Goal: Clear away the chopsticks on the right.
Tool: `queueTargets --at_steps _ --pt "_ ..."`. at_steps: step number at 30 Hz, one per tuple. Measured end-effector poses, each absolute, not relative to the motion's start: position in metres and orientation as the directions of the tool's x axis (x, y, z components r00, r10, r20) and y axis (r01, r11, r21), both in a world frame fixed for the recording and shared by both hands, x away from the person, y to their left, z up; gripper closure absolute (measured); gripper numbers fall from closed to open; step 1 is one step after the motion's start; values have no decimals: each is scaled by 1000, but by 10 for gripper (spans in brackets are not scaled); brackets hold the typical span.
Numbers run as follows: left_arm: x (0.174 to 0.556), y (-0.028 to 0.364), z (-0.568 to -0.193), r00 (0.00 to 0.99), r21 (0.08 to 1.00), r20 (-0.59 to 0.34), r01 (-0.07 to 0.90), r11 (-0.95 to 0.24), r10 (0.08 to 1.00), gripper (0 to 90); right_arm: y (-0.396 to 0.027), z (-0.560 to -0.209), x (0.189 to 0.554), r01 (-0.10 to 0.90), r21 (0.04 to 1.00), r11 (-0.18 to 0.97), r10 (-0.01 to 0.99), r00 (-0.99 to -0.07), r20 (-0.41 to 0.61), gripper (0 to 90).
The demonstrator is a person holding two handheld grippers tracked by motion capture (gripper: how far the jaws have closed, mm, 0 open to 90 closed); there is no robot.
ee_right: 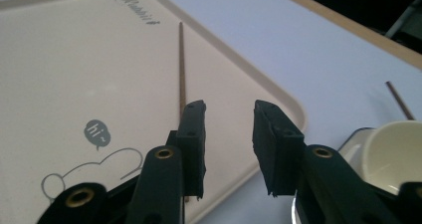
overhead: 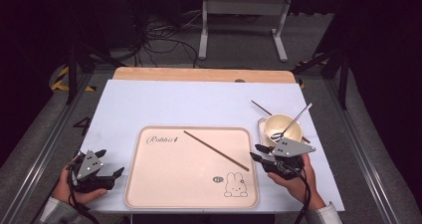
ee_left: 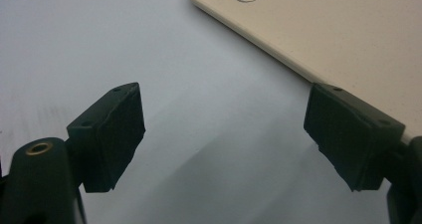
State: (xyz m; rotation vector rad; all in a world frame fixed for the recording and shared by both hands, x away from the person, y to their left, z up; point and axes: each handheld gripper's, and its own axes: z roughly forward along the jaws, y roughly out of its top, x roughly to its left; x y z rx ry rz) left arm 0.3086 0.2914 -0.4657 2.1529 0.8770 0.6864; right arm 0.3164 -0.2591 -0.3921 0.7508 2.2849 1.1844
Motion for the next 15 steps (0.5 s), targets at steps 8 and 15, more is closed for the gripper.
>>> queueTargets --at_steps 8,15 --pt "309 291 -466 630 762 203 378 -525 749 170 -287 -373 313 233 886 401 723 -675 -150 650" --pt "309 290 -466 632 759 203 381 -529 748 170 -308 -366 312 236 908 345 778 -614 -136 624"
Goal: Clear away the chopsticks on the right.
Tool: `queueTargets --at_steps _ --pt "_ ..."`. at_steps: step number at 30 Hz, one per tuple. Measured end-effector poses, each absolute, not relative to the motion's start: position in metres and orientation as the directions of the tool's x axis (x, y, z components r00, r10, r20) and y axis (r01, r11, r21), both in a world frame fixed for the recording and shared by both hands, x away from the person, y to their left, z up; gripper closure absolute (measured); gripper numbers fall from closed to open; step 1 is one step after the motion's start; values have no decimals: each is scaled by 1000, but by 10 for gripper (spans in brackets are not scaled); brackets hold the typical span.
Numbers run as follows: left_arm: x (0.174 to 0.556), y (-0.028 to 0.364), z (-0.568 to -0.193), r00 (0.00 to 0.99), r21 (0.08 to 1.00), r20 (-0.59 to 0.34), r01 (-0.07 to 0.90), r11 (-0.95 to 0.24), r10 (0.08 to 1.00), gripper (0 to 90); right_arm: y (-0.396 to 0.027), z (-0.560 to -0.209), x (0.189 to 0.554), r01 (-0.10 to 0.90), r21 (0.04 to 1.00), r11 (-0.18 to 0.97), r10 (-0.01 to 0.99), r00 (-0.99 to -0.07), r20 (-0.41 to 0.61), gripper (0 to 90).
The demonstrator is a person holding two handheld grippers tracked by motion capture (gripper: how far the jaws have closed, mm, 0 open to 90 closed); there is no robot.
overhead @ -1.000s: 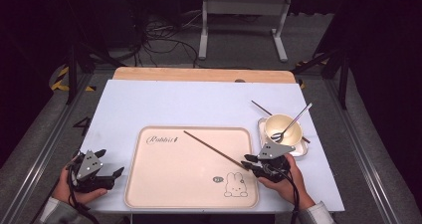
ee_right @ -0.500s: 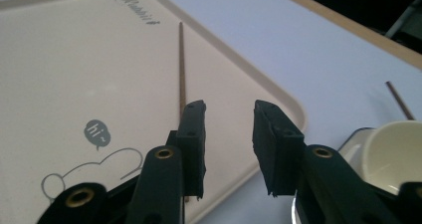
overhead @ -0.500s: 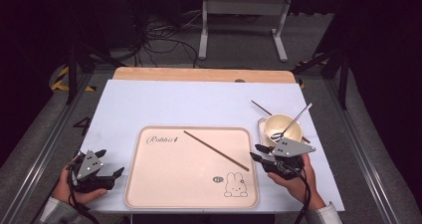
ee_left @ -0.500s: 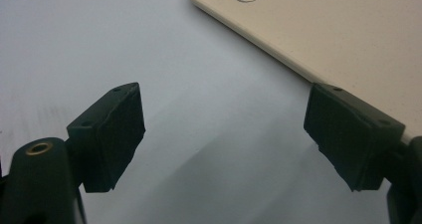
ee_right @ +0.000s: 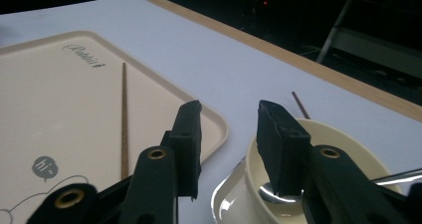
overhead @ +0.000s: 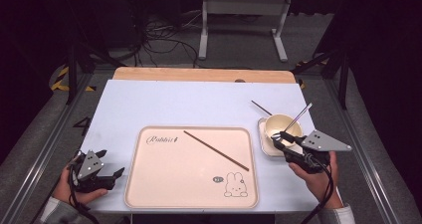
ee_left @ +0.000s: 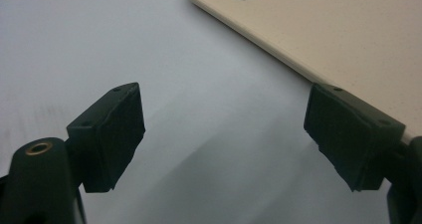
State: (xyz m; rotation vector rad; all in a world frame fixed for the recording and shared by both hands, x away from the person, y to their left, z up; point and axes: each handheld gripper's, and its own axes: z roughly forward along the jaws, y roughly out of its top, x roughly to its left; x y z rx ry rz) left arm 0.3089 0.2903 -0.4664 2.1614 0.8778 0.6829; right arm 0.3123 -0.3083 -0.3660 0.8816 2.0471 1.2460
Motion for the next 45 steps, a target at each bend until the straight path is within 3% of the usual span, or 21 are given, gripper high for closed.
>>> queueTargets --at_steps 14,24,45 --pt "309 290 -467 635 755 205 382 -534 744 169 -359 -366 315 257 935 245 882 -458 -105 621" --pt "309 289 -467 638 754 201 384 -533 744 169 -395 -388 328 346 927 145 944 -330 -25 626" --pt "310 289 -468 642 749 201 386 -539 740 168 -407 -424 353 497 857 134 941 -336 48 614"
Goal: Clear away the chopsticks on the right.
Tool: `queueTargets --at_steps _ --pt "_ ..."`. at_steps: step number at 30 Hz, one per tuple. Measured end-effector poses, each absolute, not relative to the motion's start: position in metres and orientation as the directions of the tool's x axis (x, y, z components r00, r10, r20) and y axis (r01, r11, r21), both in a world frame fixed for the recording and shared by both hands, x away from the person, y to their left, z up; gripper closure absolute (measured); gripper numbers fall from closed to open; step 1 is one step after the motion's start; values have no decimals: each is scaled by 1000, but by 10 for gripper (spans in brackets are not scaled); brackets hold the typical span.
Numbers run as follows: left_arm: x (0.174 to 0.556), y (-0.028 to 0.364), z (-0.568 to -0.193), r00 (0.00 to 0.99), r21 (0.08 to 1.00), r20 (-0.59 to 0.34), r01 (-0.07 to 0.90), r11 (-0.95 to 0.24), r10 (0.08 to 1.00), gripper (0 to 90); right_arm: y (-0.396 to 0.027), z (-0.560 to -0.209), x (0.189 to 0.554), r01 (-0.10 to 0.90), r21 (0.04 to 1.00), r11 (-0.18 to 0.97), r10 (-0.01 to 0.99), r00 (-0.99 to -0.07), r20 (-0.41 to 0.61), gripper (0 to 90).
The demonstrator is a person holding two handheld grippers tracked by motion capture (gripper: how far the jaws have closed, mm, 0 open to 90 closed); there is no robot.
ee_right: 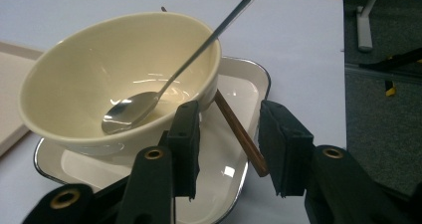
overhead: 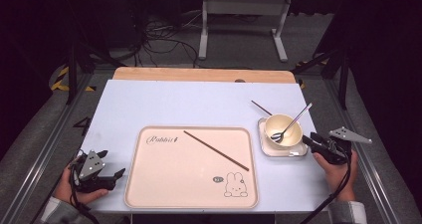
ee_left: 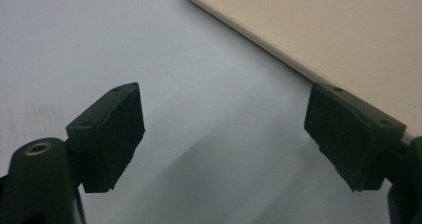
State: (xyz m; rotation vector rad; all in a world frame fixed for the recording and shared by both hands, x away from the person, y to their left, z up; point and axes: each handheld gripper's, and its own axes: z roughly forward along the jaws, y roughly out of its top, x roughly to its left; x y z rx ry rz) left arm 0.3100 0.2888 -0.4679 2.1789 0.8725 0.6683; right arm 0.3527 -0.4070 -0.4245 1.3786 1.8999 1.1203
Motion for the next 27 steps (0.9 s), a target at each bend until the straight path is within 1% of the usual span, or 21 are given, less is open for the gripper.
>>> queueTargets --at_steps 11,17,23,26,27 --pt "310 289 -468 642 750 197 387 -536 741 168 -409 -435 362 552 823 136 936 -344 76 616" --pt "310 289 -468 644 749 197 387 -537 739 168 -411 -437 363 553 823 130 934 -346 85 642" --pt "310 288 -468 645 746 198 389 -540 738 168 -410 -437 364 550 823 144 933 -351 71 643" --pt "310 288 -469 649 744 203 385 -546 734 168 -408 -438 364 561 811 167 933 -356 54 660" --pt "310 288 -469 649 744 203 385 -546 734 168 -407 -440 365 564 806 178 932 -359 46 685"
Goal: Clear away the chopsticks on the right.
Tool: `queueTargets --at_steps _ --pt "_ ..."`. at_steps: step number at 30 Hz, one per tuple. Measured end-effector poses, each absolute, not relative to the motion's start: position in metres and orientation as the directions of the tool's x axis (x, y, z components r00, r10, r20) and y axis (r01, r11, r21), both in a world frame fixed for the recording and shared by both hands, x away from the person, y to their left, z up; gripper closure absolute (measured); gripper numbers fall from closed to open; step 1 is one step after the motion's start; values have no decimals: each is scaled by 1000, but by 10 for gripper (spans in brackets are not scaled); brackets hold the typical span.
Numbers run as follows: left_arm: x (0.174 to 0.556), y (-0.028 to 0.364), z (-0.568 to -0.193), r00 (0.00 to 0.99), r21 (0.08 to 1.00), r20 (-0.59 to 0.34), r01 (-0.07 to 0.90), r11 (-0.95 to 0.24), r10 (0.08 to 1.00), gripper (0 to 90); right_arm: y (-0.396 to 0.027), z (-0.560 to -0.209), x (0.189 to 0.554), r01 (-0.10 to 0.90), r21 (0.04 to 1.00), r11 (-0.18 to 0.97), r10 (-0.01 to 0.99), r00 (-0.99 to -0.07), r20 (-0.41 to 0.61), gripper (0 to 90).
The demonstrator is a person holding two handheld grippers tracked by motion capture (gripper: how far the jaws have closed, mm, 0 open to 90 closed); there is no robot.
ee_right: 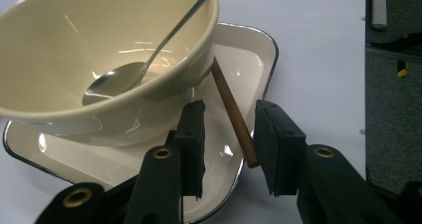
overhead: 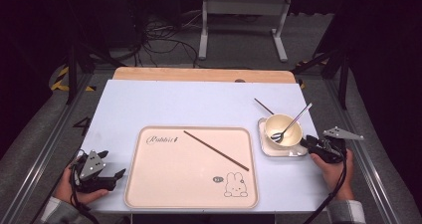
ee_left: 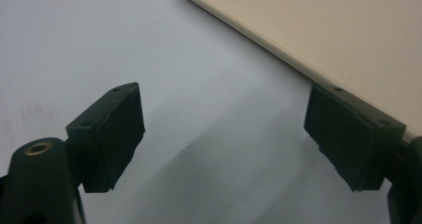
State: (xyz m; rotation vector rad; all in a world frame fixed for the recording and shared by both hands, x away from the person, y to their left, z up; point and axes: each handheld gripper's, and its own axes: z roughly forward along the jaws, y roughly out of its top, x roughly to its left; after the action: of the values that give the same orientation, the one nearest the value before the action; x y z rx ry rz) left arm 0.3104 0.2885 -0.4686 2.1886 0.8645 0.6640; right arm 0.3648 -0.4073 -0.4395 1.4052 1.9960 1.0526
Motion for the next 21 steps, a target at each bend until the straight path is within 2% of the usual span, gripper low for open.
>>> queueTargets --at_steps 3,8,11,13,18,21 --pt "311 289 -469 649 743 203 385 -547 733 168 -406 -440 366 563 803 193 931 -365 32 714" --pt "311 288 -469 653 740 199 389 -549 731 168 -404 -441 368 570 792 218 924 -381 19 834" --pt "311 288 -469 653 740 199 389 -549 731 168 -402 -443 369 578 782 234 922 -388 11 873" --pt "311 288 -469 653 740 197 390 -548 731 168 -401 -444 370 583 776 241 920 -393 10 870" --pt "311 288 -470 654 740 196 391 -548 731 167 -400 -443 370 575 785 228 920 -392 19 778" --pt "311 288 -470 657 737 192 394 -549 729 166 -401 -442 369 573 787 229 917 -398 23 761"
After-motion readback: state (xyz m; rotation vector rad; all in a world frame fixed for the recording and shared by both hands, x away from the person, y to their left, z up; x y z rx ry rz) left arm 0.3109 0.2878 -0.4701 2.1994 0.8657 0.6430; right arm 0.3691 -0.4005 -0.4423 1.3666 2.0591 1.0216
